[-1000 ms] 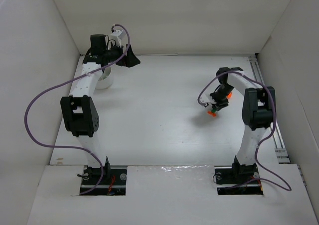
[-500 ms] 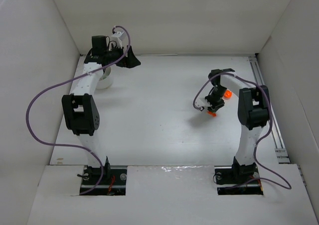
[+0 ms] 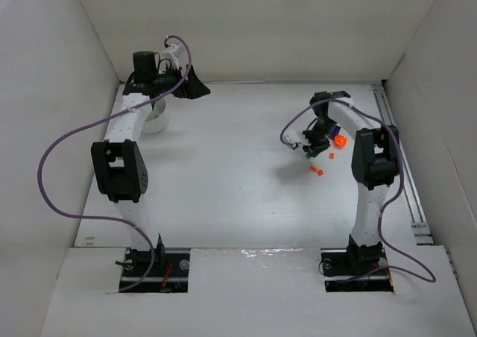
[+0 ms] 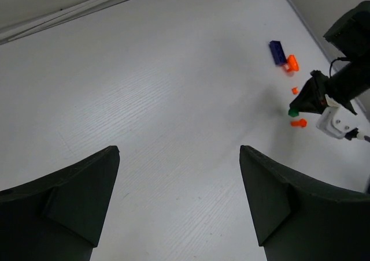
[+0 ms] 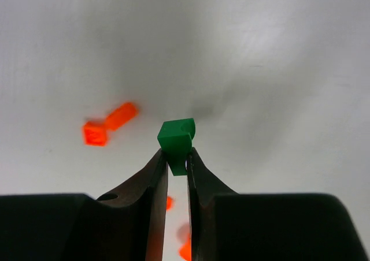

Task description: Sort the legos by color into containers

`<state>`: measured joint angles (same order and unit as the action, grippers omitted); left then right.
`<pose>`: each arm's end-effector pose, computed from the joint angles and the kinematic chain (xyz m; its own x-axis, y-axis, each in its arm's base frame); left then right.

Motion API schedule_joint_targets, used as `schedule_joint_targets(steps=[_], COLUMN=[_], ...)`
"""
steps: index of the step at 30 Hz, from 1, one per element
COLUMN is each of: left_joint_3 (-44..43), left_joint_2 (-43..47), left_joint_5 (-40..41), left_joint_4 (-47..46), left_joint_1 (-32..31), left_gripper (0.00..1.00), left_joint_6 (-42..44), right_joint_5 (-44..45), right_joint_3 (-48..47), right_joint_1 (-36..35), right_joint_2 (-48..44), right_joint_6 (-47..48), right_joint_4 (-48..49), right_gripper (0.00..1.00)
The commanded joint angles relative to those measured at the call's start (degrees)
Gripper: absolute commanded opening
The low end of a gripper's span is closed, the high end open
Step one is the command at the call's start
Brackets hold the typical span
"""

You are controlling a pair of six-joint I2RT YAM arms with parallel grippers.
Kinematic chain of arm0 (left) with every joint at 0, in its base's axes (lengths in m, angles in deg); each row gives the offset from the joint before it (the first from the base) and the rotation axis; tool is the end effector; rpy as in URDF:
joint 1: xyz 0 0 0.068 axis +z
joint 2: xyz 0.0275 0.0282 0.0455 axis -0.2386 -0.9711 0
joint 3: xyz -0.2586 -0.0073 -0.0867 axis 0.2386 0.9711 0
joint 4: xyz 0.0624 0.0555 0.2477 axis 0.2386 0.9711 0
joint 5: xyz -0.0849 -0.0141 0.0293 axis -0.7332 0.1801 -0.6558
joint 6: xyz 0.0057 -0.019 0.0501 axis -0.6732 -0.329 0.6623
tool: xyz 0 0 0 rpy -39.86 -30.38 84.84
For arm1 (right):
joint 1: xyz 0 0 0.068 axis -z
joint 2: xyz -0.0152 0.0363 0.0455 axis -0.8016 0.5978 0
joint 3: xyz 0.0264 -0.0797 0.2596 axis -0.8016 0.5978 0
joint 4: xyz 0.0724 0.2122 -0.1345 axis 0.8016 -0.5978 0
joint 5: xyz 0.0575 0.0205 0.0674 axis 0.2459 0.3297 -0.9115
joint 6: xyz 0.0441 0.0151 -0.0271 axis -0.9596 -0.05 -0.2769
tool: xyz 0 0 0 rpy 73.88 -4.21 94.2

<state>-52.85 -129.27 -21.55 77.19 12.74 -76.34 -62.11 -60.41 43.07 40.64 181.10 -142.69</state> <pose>0.4513 -0.0358 0.3364 -0.3830 0.0087 -0.9237 0.7222 0.6263 -0.2935 0.3750 0.0766 0.1802 0.3848 -0.8804 -0.2771 -0.9038 -0.4204 0.0805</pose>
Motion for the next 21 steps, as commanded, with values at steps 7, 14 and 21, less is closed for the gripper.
schedule_joint_targets(steps=[7, 14, 21], left_joint_3=[12.23, 10.77, 8.92], left_joint_2=[5.16, 5.16, 3.05], left_joint_5=[-12.96, -11.81, -13.12], left_joint_4=[-25.23, -25.66, -30.34], left_joint_1=[1.95, -3.5, -5.97], left_gripper=[0.82, 0.82, 0.74], left_joint_6=[-27.54, -28.26, -32.4], right_joint_5=[-29.95, -22.75, -18.44], right_joint_3=[-20.5, -20.76, -28.94], right_joint_1=[-4.45, -12.98, -15.97], right_joint_2=[-4.99, -6.76, -2.63], right_joint_6=[-45.61, -70.08, -83.1], right_joint_4=[22.37, 37.0, 37.71], right_gripper=[0.05, 0.04, 0.04])
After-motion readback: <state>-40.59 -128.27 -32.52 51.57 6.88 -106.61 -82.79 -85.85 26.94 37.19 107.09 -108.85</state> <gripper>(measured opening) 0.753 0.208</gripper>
